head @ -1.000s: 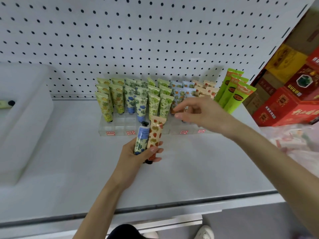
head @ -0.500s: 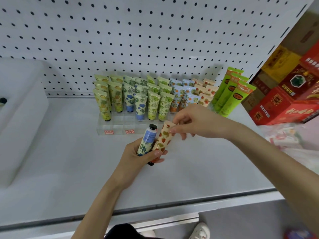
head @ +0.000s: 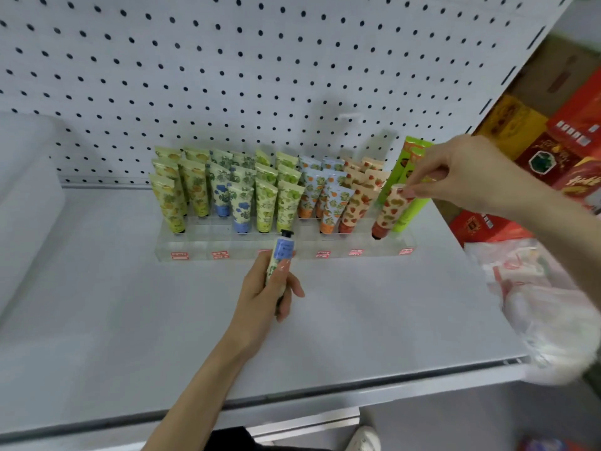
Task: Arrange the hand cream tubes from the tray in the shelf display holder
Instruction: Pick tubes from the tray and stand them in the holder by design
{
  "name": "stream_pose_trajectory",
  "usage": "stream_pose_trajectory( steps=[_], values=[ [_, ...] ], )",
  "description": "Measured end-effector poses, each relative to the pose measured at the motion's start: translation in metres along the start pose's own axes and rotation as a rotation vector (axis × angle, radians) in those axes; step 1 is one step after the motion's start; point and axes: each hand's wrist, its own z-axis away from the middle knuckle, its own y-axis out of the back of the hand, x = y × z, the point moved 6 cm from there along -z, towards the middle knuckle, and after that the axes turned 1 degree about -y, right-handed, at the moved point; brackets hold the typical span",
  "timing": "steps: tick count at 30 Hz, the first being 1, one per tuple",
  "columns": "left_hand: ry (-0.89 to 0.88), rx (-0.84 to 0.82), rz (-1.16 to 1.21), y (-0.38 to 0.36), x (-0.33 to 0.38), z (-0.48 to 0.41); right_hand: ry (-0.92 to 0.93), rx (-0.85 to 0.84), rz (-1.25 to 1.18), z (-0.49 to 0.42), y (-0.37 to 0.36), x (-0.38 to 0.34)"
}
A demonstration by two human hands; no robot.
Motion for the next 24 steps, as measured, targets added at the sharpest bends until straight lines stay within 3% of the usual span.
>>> stream_pose_trajectory(
  steps=[5, 13, 24],
  values=[
    [-0.024, -0.039, -0.048, -0.033, 0.000, -0.005, -0.077, 0.064, 0.041, -0.012, -0.018, 0.022],
    [-0.082, 0.075, -0.073, -0.027, 0.000, -0.005, -0.124, 0.130, 0.007, -0.024, -0.038, 0.039],
    [-0.047, 0.083, -0.071, -0.025, -0.003, -0.006, -0.091, 0.090, -0.059, -0.035, -0.057, 0.039]
  ],
)
